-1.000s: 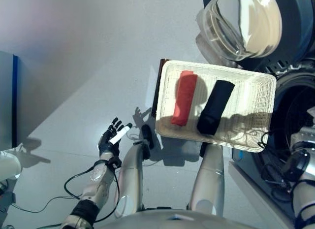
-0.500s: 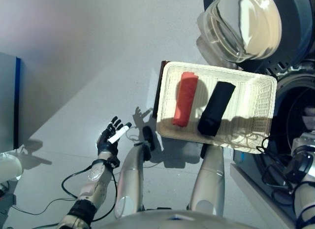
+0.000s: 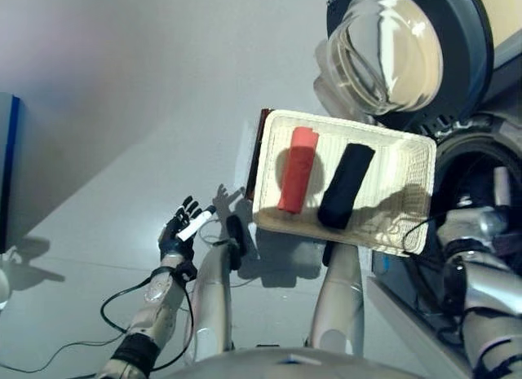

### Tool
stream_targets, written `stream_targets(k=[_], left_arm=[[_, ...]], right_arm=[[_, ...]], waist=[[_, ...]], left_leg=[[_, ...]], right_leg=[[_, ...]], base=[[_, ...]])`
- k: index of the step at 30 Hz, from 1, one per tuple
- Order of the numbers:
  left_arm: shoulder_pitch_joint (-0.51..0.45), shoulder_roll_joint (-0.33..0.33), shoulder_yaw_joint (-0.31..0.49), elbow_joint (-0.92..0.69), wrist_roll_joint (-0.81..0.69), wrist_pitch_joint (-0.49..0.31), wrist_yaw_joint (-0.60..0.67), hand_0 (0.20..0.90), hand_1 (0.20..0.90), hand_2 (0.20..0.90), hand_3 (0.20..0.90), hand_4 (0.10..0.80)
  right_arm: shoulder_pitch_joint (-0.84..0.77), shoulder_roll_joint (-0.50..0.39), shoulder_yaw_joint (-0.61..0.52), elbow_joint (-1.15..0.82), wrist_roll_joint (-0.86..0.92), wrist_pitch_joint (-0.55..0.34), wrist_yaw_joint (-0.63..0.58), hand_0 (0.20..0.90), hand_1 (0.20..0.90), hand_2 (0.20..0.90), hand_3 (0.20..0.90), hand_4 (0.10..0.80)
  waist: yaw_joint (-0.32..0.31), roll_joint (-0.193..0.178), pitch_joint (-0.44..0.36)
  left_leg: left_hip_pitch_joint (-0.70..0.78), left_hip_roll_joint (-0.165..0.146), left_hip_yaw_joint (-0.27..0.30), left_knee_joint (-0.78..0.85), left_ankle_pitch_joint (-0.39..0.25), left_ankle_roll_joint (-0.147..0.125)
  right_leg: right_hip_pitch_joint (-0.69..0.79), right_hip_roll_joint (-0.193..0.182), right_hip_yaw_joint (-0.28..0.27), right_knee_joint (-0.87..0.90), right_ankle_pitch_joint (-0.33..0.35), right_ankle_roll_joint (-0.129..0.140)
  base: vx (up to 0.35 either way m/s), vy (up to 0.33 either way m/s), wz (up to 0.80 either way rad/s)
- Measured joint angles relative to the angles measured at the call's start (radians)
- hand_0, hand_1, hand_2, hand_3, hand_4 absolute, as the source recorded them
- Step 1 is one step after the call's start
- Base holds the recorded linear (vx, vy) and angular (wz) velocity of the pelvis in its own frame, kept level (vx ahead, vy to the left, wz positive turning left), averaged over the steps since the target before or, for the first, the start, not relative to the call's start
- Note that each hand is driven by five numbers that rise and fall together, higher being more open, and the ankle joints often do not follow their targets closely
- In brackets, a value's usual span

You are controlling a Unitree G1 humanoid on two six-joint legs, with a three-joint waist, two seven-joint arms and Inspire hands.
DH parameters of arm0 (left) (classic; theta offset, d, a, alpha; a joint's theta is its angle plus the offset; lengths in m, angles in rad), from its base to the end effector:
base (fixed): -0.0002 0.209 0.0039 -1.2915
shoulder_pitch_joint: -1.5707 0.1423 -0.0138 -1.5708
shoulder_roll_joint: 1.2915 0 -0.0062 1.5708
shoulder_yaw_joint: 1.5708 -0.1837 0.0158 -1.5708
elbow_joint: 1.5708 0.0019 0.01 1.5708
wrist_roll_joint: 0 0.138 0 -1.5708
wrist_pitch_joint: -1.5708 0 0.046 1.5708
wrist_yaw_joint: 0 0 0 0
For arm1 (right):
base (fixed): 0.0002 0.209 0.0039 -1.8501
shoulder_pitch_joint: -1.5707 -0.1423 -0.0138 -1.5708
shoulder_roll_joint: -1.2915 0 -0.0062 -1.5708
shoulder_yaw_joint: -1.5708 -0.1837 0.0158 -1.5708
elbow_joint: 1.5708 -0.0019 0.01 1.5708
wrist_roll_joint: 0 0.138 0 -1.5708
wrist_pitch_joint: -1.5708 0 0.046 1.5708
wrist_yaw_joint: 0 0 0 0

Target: Pick up the clothes and place them into the washing machine

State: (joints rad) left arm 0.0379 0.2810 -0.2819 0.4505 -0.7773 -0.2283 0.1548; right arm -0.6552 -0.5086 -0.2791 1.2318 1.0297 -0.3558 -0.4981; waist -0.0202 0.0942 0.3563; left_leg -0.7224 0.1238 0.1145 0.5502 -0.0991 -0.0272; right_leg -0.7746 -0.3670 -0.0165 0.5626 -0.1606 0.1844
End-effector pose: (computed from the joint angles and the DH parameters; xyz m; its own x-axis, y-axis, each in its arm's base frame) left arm 0.1679 0.1825 -0.0361 0.9130 0.1215 -0.3894 -0.2626 0.9055 -0.3332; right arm 0.2706 -0.3186 0.0542 0.3582 -0.8308 -0.4260 0.8746 0.1389 0.4645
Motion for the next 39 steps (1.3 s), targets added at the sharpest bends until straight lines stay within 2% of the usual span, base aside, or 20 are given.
stream_targets(k=[3, 6, 8, 12, 16, 19, 27, 31, 33, 39], left_arm=[[-0.001, -0.006, 0.004, 0.013, 0.000, 0.000, 0.003, 0.900, 0.900, 0.900, 0.900, 0.800], [-0.002, -0.009, 0.006, 0.017, 0.001, 0.000, 0.006, 0.900, 0.900, 0.900, 0.900, 0.800], [-0.003, -0.010, 0.009, 0.021, 0.001, -0.001, 0.007, 0.900, 0.900, 0.900, 0.900, 0.800], [-0.006, -0.014, 0.037, 0.026, 0.013, -0.001, 0.007, 0.900, 0.900, 0.900, 0.900, 0.800], [-0.013, -0.014, 0.046, 0.033, 0.026, -0.007, 0.008, 0.900, 0.900, 0.900, 0.900, 0.800], [-0.017, -0.014, 0.046, 0.031, 0.038, -0.013, 0.005, 0.900, 0.900, 0.900, 0.900, 0.800], [-0.018, -0.010, 0.045, 0.022, 0.062, -0.015, -0.026, 0.900, 0.900, 0.900, 0.900, 0.800], [-0.021, -0.010, 0.045, 0.022, 0.067, -0.015, -0.040, 0.900, 0.900, 0.900, 0.900, 0.800], [-0.019, -0.010, 0.045, 0.022, 0.068, -0.014, -0.046, 0.900, 0.900, 0.900, 0.900, 0.800], [0.003, -0.007, 0.045, 0.018, 0.068, -0.011, -0.054, 0.900, 0.900, 0.900, 0.900, 0.800]], right_arm=[[0.019, 0.096, 0.085, -0.022, -0.067, 0.009, 0.005, 0.900, 0.900, 0.900, 0.900, 0.800], [0.032, 0.176, 0.116, -0.024, -0.102, 0.014, 0.021, 0.900, 0.900, 0.900, 0.900, 0.800], [0.049, 0.216, 0.181, -0.039, -0.143, 0.031, 0.019, 0.900, 0.900, 0.900, 0.900, 0.800], [0.063, 0.242, 0.252, -0.044, -0.248, 0.053, 0.038, 0.900, 0.900, 0.900, 0.900, 0.800], [0.064, 0.238, 0.295, -0.031, -0.391, 0.094, 0.037, 0.900, 0.900, 0.900, 0.900, 0.800], [0.018, 0.228, 0.308, 0.073, -0.494, 0.153, 0.034, 0.900, 0.900, 0.900, 0.900, 0.800], [-0.026, 0.176, 0.330, 0.205, -0.602, 0.250, 0.043, 0.900, 0.900, 0.900, 0.900, 0.800], [-0.028, 0.183, 0.337, 0.219, -0.641, 0.265, 0.044, 0.900, 0.900, 0.900, 0.900, 0.800], [-0.032, 0.182, 0.337, 0.236, -0.650, 0.270, 0.043, 0.900, 0.900, 0.900, 0.900, 0.800], [-0.039, 0.170, 0.338, 0.257, -0.661, 0.293, 0.033, 0.900, 0.900, 0.900, 0.900, 0.800]], waist=[[-0.002, -0.004, 0.002], [0.000, -0.008, 0.005], [0.000, -0.018, 0.011], [-0.002, -0.034, 0.028], [0.007, -0.038, 0.039], [0.016, -0.031, 0.043], [0.067, 0.007, 0.060], [0.088, 0.008, 0.060], [0.092, 0.011, 0.058], [0.119, 0.017, 0.054]], left_leg=[[0.000, 0.000, -0.001, 0.000, 0.004, -0.002], [0.001, -0.001, -0.002, 0.000, 0.006, -0.003], [0.002, 0.000, -0.003, 0.000, 0.007, -0.003], [0.005, 0.000, -0.009, 0.005, 0.007, -0.001], [0.020, 0.000, -0.012, 0.003, 0.003, -0.007], [0.020, -0.001, -0.015, -0.001, 0.007, -0.008], [0.030, -0.017, -0.036, -0.019, 0.027, -0.002], [0.035, -0.020, -0.044, -0.020, 0.025, -0.005], [0.035, -0.035, -0.061, -0.030, 0.031, -0.006], [0.032, -0.050, -0.071, -0.051, 0.034, -0.006]], right_leg=[[0.001, 0.002, -0.002, 0.000, 0.000, -0.001], [0.003, 0.001, -0.003, -0.001, 0.000, -0.001], [0.004, 0.002, -0.004, -0.001, 0.002, -0.003], [0.016, 0.001, -0.010, -0.002, 0.004, -0.005], [0.034, -0.003, -0.013, -0.004, 0.005, -0.004], [0.036, -0.005, -0.017, -0.002, 0.005, -0.004], [0.066, -0.021, -0.048, -0.001, 0.002, -0.007], [0.075, -0.026, -0.055, -0.006, 0.002, -0.007], [0.084, -0.038, -0.068, -0.001, 0.002, -0.007], [0.086, -0.055, -0.082, -0.007, 0.001, -0.007]], base=[[-0.041, -0.005, 0.01], [-0.019, 0.000, 0.00], [-0.046, -0.002, -0.01], [-0.022, 0.007, 0.02], [0.000, 0.000, 0.00], [-0.004, 0.004, 0.03], [0.011, 0.011, 0.11], [0.027, 0.001, 0.07], [0.049, 0.018, 0.20], [0.037, 0.023, 0.12]])
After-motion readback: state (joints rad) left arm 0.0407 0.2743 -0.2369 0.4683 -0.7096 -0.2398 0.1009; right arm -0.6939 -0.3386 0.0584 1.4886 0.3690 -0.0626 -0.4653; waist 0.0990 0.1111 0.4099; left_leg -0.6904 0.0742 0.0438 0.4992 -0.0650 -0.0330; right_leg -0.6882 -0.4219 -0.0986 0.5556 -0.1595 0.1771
